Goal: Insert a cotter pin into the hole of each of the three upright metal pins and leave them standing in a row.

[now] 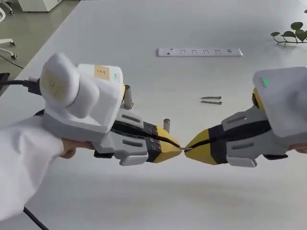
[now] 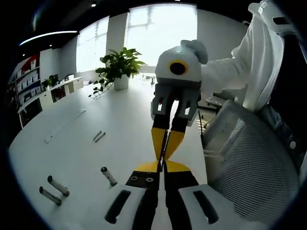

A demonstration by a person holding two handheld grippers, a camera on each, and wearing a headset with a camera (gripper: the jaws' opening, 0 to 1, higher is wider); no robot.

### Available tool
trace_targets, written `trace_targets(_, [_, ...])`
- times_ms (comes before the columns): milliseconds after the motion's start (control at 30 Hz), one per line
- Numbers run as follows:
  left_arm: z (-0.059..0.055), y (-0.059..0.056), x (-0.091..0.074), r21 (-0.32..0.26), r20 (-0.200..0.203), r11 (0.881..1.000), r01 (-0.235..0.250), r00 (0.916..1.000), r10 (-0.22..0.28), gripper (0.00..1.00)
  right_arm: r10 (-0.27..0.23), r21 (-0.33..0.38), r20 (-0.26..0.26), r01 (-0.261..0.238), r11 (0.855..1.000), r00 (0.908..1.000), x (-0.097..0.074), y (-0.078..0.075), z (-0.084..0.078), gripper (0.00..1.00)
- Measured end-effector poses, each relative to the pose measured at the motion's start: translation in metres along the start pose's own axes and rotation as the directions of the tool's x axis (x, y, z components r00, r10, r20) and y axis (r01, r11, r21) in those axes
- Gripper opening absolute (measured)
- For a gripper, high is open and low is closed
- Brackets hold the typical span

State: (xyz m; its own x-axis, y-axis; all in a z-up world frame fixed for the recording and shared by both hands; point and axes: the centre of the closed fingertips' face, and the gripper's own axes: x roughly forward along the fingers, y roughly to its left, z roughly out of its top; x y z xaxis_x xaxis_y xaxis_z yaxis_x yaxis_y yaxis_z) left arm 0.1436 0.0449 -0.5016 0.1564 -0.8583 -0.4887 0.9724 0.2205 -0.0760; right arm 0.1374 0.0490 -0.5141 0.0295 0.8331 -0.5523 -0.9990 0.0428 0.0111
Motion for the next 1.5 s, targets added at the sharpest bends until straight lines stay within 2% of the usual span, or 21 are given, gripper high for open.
trace_targets(133, [0.0, 0.006, 0.0, 0.014, 0.012, 1.0, -0.02, 0.9997, 0.019, 0.03, -0.014, -0.011, 0.001, 0.014, 1.0, 0.9999, 0.0, -0.005, 0.0, 0.0])
trace_targets(267, [-0.005, 0.017, -0.001, 0.021, 0.003, 0.998, -0.057, 0.9984, 0.057, 0.15, -0.054, -0.003, 0.004, 0.054, 0.999, 0.9985, -0.001, -0.019, -0.002, 0.0])
trace_targets(367, [-0.012, 0.034, -0.002, -0.023, 0.005, 0.992, -0.124, 0.9922, 0.124, 0.14, -0.091, -0.011, -0.009, 0.091, 0.996, 0.9958, -0.005, -0.033, -0.006, 0.0])
trace_targets(433, [-0.014, 0.043, -0.001, -0.08, 0.027, 0.985, -0.154, 0.9872, 0.157, 0.15, -0.117, -0.009, -0.02, 0.117, 0.993, 0.9929, -0.008, -0.044, -0.01, 0.0])
trace_targets(500, [-0.019, 0.05, -0.001, -0.12, 0.023, 0.977, -0.176, 0.9834, 0.18, 0.17, -0.132, -0.003, -0.028, 0.132, 0.991, 0.9908, -0.01, -0.053, -0.014, 0.0])
trace_targets(600, [-0.034, 0.064, 0.002, -0.157, -0.006, 0.959, -0.236, 0.9712, 0.238, 0.22, -0.152, -0.009, -0.063, 0.151, 0.988, 0.9864, -0.011, -0.066, -0.022, 0.0])
trace_targets(667, [-0.039, 0.071, 0.004, -0.18, -0.012, 0.948, -0.263, 0.9642, 0.265, 0.22, -0.157, -0.009, -0.073, 0.157, 0.988, 0.9848, -0.011, -0.073, -0.026, 0.0])
trace_targets(733, [-0.045, 0.079, 0.005, -0.209, -0.029, 0.929, -0.305, 0.9517, 0.306, 0.22, -0.157, 0.0, -0.073, 0.157, 0.988, 0.9849, -0.01, -0.077, -0.028, 0.0])
trace_targets(800, [-0.051, 0.086, 0.009, -0.221, -0.036, 0.919, -0.325, 0.9448, 0.326, 0.22, -0.156, 0.004, -0.074, 0.157, 0.988, 0.985, -0.008, -0.083, -0.031, 0.0])
trace_targets(1000, [-0.057, 0.093, 0.022, -0.247, -0.036, 0.911, -0.331, 0.9423, 0.333, 0.22, -0.15, -0.004, -0.102, 0.151, 0.989, 0.9834, 0.0, -0.095, -0.042, 0.0])
trace_targets(1100, [-0.06, 0.101, 0.026, -0.257, -0.045, 0.894, -0.366, 0.9289, 0.368, 0.22, -0.142, -0.035, -0.129, 0.138, 0.99, 0.9814, 0.004, -0.098, -0.045, 0.0])
trace_targets(1167, [-0.059, 0.105, 0.028, -0.263, -0.038, 0.884, -0.386, 0.9199, 0.39, 0.22, -0.131, -0.057, -0.142, 0.124, 0.991, 0.9812, 0.006, -0.099, -0.046, 0.0])
trace_targets(1233, [-0.059, 0.107, 0.031, -0.269, -0.032, 0.881, -0.39, 0.9175, 0.396, 0.22, -0.123, -0.069, -0.146, 0.114, 0.991, 0.9815, 0.009, -0.1, -0.045, 0.0])
trace_targets(1333, [-0.059, 0.107, 0.035, -0.283, -0.019, 0.882, -0.376, 0.9221, 0.387, 0.21, -0.105, -0.089, -0.159, 0.092, 0.992, 0.9817, 0.014, -0.098, -0.045, 0.0])
trace_targets(1400, [-0.06, 0.108, 0.035, -0.288, -0.015, 0.878, -0.383, 0.9183, 0.396, 0.18, -0.098, -0.098, -0.164, 0.083, 0.992, 0.9816, 0.017, -0.097, -0.044, 0.0])
trace_targets(1500, [-0.061, 0.107, 0.036, -0.299, -0.013, 0.877, -0.376, 0.9206, 0.39, 0.15, -0.091, -0.109, -0.17, 0.074, 0.991, 0.9812, 0.019, -0.096, -0.043, 0.0])
